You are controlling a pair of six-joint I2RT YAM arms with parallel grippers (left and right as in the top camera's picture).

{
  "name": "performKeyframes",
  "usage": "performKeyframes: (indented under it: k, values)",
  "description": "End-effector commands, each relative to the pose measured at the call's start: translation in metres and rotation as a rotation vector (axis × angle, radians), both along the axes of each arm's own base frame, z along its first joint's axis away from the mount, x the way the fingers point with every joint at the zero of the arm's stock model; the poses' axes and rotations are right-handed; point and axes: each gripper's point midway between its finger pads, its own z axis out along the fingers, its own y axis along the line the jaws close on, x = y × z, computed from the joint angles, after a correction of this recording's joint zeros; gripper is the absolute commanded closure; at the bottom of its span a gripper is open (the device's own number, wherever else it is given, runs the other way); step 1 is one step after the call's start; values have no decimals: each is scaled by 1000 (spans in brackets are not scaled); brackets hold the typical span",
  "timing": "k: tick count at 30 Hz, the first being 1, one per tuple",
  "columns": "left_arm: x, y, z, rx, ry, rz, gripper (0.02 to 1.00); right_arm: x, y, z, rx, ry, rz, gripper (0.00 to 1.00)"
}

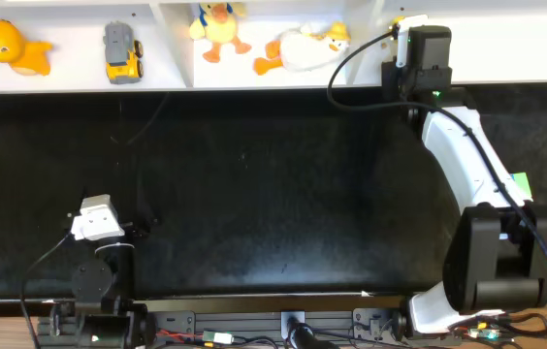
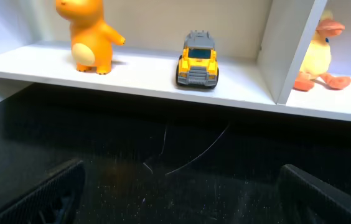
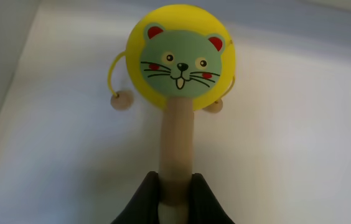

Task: Store Toys

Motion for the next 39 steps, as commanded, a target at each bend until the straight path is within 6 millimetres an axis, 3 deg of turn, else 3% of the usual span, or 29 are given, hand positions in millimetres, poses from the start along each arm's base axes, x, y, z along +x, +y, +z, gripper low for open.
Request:
performKeyframes:
  k: [1,14,20,26,32,39]
  values:
    - [-1,3,1,22,-6,16,20,14,2,9,9,-38,10,928]
    - [-1,3,1,22,-6,16,20,22,7,0,33,-39,24,904]
    - [-1,3,1,22,-6,16,20,21,7,0,36,-38,22,645]
    - [-1,3,1,22,-6,16,20,19,10,-3,52,-23,34,570]
    - [-1,3,1,22,-6,16,20,5,10,4,52,9,35,487]
    - [-1,3,1,22,-6,16,23,-27,6,16,35,88,25,419]
